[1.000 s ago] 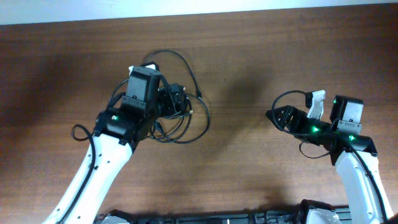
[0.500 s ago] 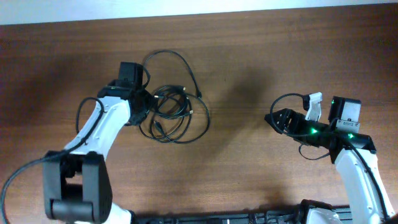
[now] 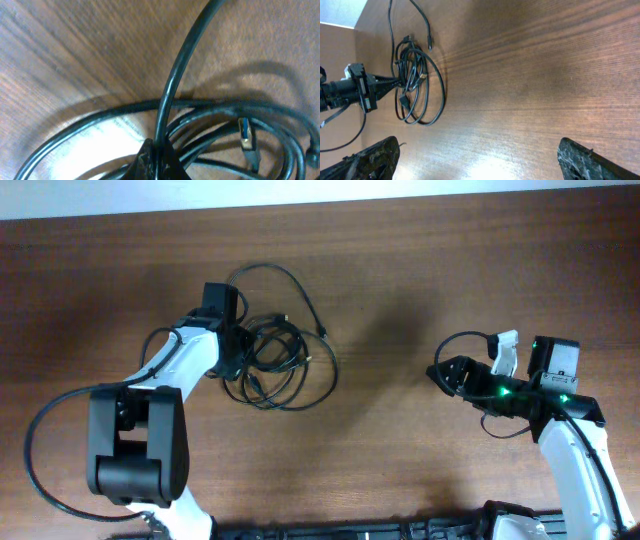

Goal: Untangle cables

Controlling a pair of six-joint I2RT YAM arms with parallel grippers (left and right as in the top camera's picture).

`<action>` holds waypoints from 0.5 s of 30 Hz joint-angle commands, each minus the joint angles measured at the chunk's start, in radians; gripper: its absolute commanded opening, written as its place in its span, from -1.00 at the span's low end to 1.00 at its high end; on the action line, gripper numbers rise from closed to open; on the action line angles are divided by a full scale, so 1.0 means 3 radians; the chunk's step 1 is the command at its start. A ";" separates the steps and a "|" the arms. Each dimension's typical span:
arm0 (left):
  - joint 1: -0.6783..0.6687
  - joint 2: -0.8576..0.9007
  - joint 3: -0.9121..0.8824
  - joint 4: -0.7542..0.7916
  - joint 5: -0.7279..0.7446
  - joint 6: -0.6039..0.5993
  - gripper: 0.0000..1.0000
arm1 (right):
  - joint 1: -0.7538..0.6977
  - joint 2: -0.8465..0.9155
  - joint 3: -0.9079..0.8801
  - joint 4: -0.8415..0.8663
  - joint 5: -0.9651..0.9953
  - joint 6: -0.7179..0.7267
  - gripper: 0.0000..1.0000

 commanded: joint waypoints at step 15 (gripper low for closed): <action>-0.1268 -0.2004 0.0234 -0.0144 -0.0593 0.0140 -1.00 | 0.1244 0.0006 0.0006 0.0301 -0.0604 0.0067 0.97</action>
